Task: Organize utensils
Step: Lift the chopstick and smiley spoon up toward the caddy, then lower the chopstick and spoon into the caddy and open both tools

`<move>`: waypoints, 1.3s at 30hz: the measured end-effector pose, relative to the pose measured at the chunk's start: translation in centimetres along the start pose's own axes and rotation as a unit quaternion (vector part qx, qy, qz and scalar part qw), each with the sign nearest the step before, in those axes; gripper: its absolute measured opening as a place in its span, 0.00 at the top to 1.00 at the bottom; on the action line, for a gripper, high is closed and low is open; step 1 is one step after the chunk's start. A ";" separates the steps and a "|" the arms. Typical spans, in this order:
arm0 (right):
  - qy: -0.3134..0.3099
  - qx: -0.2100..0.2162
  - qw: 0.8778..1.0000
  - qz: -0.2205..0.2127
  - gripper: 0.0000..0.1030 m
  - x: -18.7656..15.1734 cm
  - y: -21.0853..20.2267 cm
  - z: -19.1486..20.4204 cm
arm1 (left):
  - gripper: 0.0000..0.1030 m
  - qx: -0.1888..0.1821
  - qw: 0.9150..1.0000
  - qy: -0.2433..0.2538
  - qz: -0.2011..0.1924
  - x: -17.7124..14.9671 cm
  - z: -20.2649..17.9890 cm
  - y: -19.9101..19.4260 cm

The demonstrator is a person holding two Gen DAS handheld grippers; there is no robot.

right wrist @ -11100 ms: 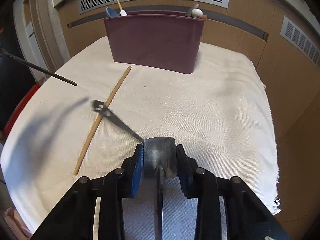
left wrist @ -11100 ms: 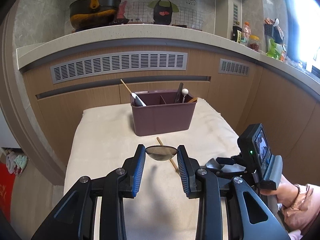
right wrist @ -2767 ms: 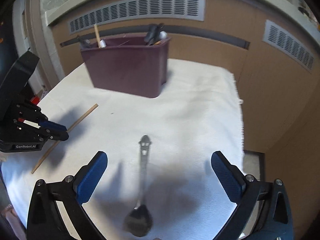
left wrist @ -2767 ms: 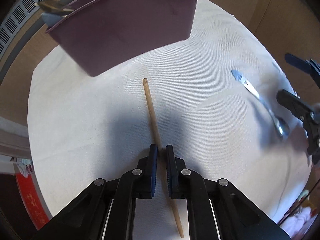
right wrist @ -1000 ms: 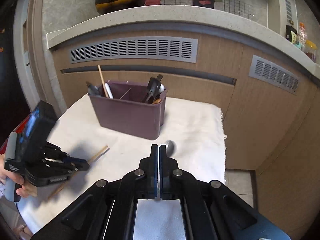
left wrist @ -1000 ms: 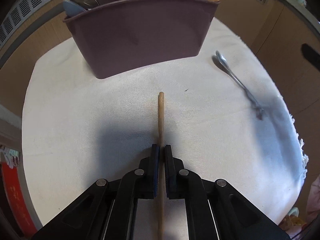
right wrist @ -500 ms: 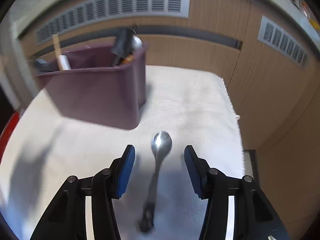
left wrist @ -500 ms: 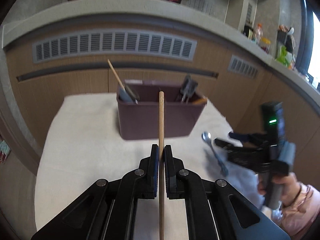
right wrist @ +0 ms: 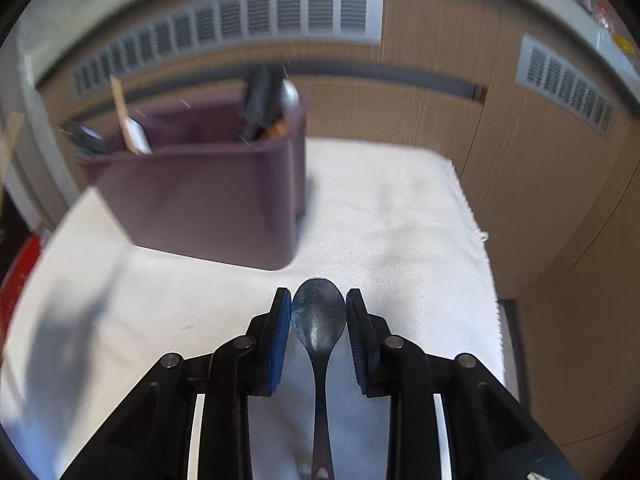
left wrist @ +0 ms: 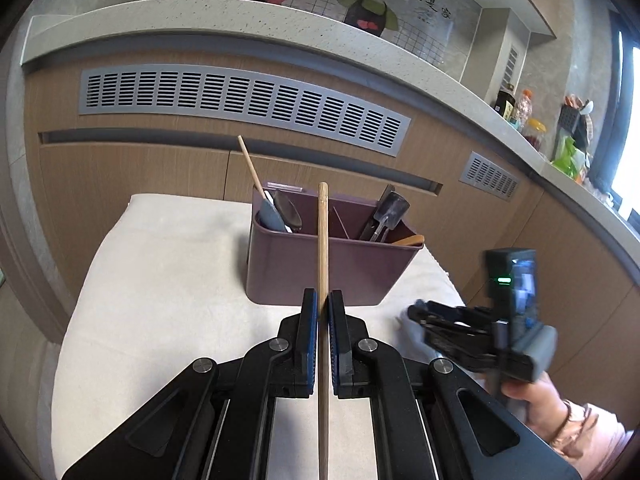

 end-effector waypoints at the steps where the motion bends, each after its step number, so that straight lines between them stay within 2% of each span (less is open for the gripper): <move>1: -0.001 0.002 1.000 -0.014 0.76 -0.2 -1.3 0.1 | 0.95 -0.002 1.000 0.000 -0.002 -0.1 -0.1 -0.1; 6: 0.012 0.028 0.998 -0.063 0.76 -1.3 -6.6 0.8 | 0.95 -0.007 1.000 0.003 -0.018 -0.2 -1.2 -1.1; 15: 0.000 0.053 0.994 -0.099 0.76 -0.8 -10.2 2.6 | 0.95 -0.007 0.999 0.020 -0.032 -0.4 -3.8 -2.5; 20: -0.005 0.056 0.989 -0.136 0.76 0.5 -12.9 2.9 | 0.95 -0.010 0.998 0.022 -0.054 0.1 -4.6 -4.3; 22: -0.011 0.058 0.985 -0.160 0.76 2.1 -14.4 2.8 | 0.95 -0.017 0.997 0.024 -0.066 0.9 -5.0 -5.1; 24: -0.023 0.055 0.980 -0.192 0.76 4.6 -16.3 2.8 | 0.95 -0.034 0.996 0.032 -0.076 2.7 -5.9 -5.9; 26: -0.034 0.045 0.972 -0.230 0.76 7.5 -18.5 2.5 | 0.95 -0.044 0.993 0.043 -0.102 5.2 -6.9 -7.0; 29: -0.052 0.021 0.954 -0.293 0.75 12.7 -21.8 2.4 | 0.95 -0.061 0.982 0.069 -0.165 10.4 -8.9 -9.4; 31: -0.057 0.011 0.946 -0.320 0.75 15.7 -22.7 2.4 | 0.95 -0.060 0.973 0.081 -0.208 13.0 -9.9 -10.4; 33: -0.054 0.008 0.944 -0.326 0.75 17.5 -22.3 2.3 | 0.95 -0.056 0.962 0.094 -0.251 15.4 -10.6 -10.8; 35: -0.047 0.014 0.947 -0.318 0.75 19.0 -20.5 2.3 | 0.95 -0.067 0.957 0.091 -0.267 16.9 -10.4 -10.0; 39: -0.037 0.033 0.954 -0.295 0.75 19.8 -16.2 2.3 | 0.95 -0.079 0.963 0.073 -0.247 18.4 -8.7 -5.6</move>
Point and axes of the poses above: each gripper's, at about its wrist camera, not at the fingertips, and y roughly the way its jaws point, z to its left, x to its top, the point moved 3 cm from there along y, roughly the way its jaws point, and after that the axes turned 6 degrees about -y, right-handed, at the moved point
